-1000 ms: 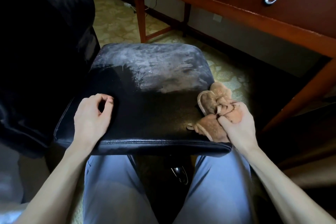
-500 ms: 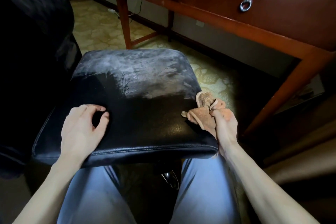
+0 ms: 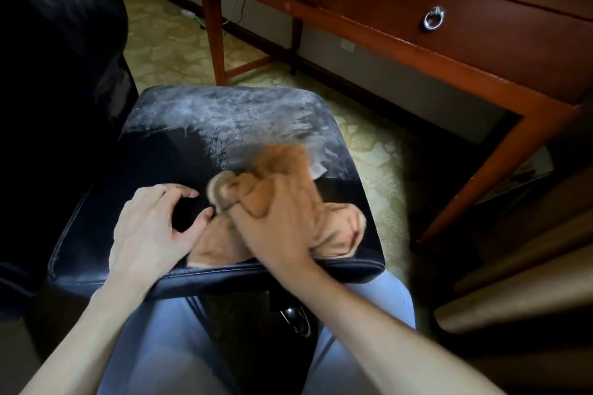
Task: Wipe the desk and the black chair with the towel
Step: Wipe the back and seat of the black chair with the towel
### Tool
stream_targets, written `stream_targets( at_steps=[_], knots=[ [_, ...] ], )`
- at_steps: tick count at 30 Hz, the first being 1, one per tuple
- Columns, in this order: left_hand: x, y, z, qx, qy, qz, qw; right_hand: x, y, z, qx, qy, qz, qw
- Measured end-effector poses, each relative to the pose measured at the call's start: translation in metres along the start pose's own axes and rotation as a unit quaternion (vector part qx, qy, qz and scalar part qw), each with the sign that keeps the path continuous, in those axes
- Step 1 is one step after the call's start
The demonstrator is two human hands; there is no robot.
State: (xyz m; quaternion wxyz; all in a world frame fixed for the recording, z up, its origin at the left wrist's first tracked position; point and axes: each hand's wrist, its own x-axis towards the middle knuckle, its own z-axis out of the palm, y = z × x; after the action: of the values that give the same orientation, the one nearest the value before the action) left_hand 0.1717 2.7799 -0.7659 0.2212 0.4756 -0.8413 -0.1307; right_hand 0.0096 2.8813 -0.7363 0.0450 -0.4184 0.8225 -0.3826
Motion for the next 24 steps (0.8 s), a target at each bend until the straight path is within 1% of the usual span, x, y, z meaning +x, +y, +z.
stream_targets(
  at_steps=[1,2,3,5,6,7,8,10,12,13,14,15,16,17,18,19,20,21,22,23,24],
  knots=[
    [0.0,0.0,-0.001,-0.013,-0.011,-0.003,1.0,-0.002,-0.013,0.012,0.024,-0.027,0.012,0.999],
    [-0.002,0.002,-0.005,-0.027,-0.021,-0.022,0.999,0.0,-0.024,0.019,0.09,-0.058,0.037,0.994],
    [-0.003,0.003,-0.005,-0.034,-0.026,-0.043,0.998,0.004,-0.036,0.022,0.184,-0.089,0.078,0.976],
    [-0.003,0.0,-0.003,-0.073,0.0,-0.104,0.992,0.014,-0.057,0.024,0.362,-0.117,0.163,0.91],
    [-0.005,-0.003,-0.002,-0.089,0.023,-0.113,0.989,0.019,-0.064,0.024,0.424,-0.115,0.178,0.881],
    [-0.007,-0.007,0.002,-0.11,0.044,-0.103,0.988,0.024,-0.071,0.023,0.463,-0.107,0.17,0.863],
    [-0.009,-0.01,0.003,-0.129,0.054,-0.106,0.984,0.029,-0.078,0.02,0.481,-0.1,0.152,0.858],
    [-0.009,-0.016,0.006,-0.142,0.088,-0.093,0.982,0.041,-0.082,0.015,0.481,-0.093,0.129,0.862],
    [-0.005,-0.017,0.004,-0.165,0.125,-0.072,0.976,0.056,-0.071,0.012,0.436,-0.102,0.156,0.88],
    [-0.002,-0.017,0.004,-0.177,0.136,-0.071,0.972,0.063,-0.06,0.011,0.376,-0.113,0.165,0.905],
    [-0.001,-0.018,0.005,-0.182,0.141,-0.071,0.971,0.066,-0.044,0.009,0.276,-0.12,0.153,0.941],
    [-0.001,-0.018,0.005,-0.186,0.144,-0.069,0.969,0.067,-0.027,0.008,0.164,-0.107,0.119,0.973],
    [-0.001,-0.018,0.005,-0.186,0.144,-0.066,0.97,0.065,-0.013,0.006,0.075,-0.068,0.069,0.993],
    [0.0,-0.017,0.007,-0.18,0.14,-0.063,0.972,0.064,-0.003,0.003,0.029,-0.014,0.005,0.999],
    [0.0,-0.016,0.007,-0.171,0.134,-0.059,0.974,0.063,0.0,0.001,0.029,0.03,-0.059,0.997],
    [0.0,-0.016,0.008,-0.161,0.127,-0.053,0.977,0.065,-0.003,0.0,0.044,0.04,-0.114,0.992],
    [0.0,-0.015,0.009,-0.152,0.123,-0.047,0.98,0.069,-0.009,0.001,0.035,0.013,-0.156,0.987],
    [0.0,-0.015,0.008,-0.148,0.119,-0.046,0.981,0.075,-0.015,0.005,-0.016,-0.046,-0.18,0.983],
    [-0.001,-0.015,0.007,-0.15,0.119,-0.048,0.98,0.08,-0.022,0.009,-0.093,-0.121,-0.191,0.97],
    [-0.001,-0.016,0.006,-0.156,0.123,-0.051,0.979,0.084,-0.028,0.015,-0.175,-0.201,-0.192,0.944],
    [-0.002,-0.017,0.005,-0.162,0.13,-0.057,0.977,0.086,-0.031,0.022,-0.254,-0.266,-0.186,0.911]
  ],
)
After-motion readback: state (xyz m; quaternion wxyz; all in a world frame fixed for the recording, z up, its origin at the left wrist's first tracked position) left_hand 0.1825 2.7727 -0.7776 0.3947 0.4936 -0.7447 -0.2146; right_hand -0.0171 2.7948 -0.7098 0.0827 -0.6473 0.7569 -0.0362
